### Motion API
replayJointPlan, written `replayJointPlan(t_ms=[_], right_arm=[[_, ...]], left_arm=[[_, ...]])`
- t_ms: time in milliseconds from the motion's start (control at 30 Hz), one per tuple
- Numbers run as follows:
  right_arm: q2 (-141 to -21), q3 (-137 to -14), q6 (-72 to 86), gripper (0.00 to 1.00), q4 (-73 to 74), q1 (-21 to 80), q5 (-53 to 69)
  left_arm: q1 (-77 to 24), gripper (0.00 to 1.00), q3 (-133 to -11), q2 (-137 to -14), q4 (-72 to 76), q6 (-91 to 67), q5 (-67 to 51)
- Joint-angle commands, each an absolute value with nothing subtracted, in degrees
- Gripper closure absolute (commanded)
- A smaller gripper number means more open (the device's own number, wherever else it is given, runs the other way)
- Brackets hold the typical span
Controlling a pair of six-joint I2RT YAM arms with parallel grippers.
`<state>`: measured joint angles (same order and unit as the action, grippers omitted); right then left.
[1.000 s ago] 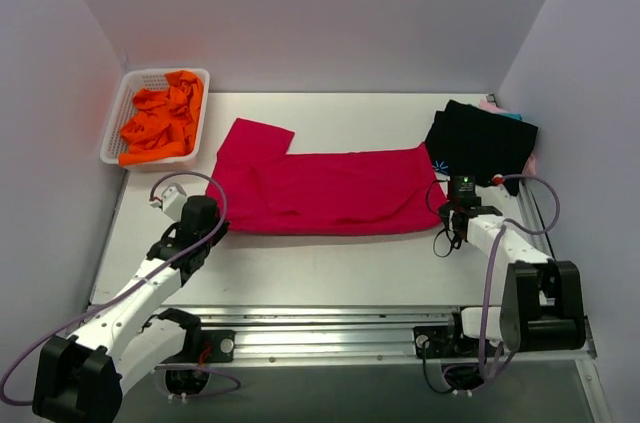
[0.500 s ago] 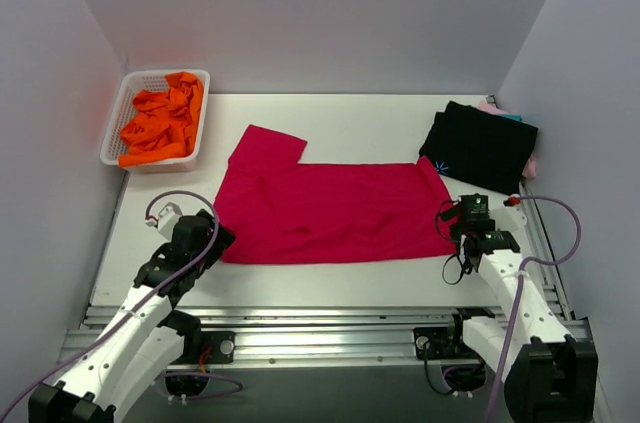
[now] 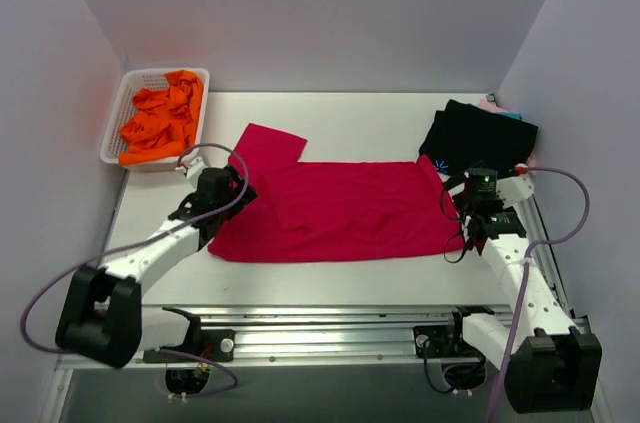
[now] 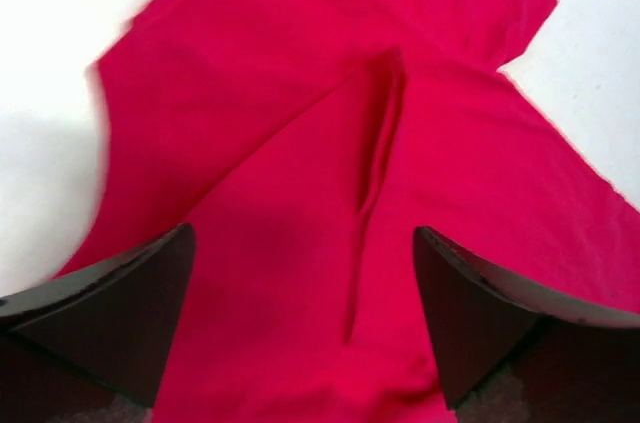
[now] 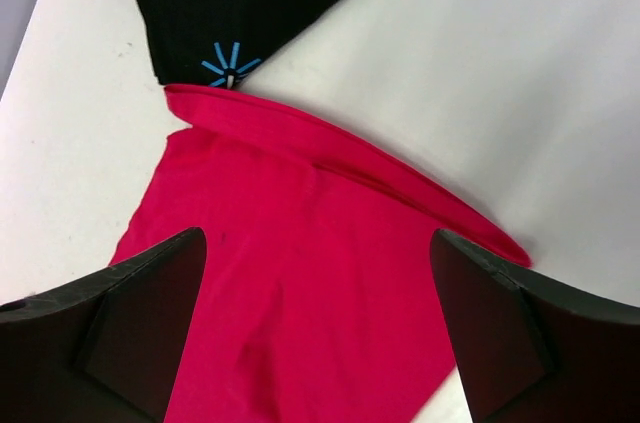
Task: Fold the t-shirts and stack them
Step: Fold the flattened tshirt in 1/3 of the way
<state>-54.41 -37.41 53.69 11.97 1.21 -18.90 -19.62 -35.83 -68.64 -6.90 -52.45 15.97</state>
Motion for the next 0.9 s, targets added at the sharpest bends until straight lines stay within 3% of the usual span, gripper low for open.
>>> replayJointPlan(t_ms=[0, 133, 433, 567, 733, 800, 833, 867], right_arm=[[-60.54, -37.88, 50.71, 0.11, 3.27, 1.93, -14.77], [-68.45, -39.46, 50.19, 0.12, 0.53, 2.02, -13.8], [-69.0, -38.76, 48.96, 0.12, -1.76, 1.85, -15.38], [-68.9, -38.5, 48.78, 0.12, -1.85, 1.76, -16.7], [-69.96, -37.97, 48.78, 0.13, -2.37, 1.67, -16.79], [-69.7, -36.48, 48.95, 0.19, -4.03, 1.67, -15.91], [-69.44, -35.6, 48.96, 0.28, -5.35, 1.67, -15.13], [-69.17, -33.25, 49.13, 0.5, -6.67, 1.76, -13.12]], left_arm=[[-18.72, 0.06, -43.14, -79.78, 7.19, -47.47, 11.88], [-17.75, 0.12, -51.66, -94.88, 10.29, -44.65, 4.23], [-17.67, 0.19, -60.37, -104.75, 10.2, -43.24, 2.37], [-17.67, 0.39, -61.35, -106.17, 10.9, -43.24, 1.41], [-17.67, 0.56, -62.49, -107.4, 10.64, -42.8, 0.97], [-17.67, 0.63, -62.67, -107.58, 10.46, -42.72, 0.53], [-17.67, 0.64, -62.67, -107.49, 10.37, -42.63, 0.35], [-17.67, 0.66, -62.67, -107.49, 10.46, -42.45, 0.35]])
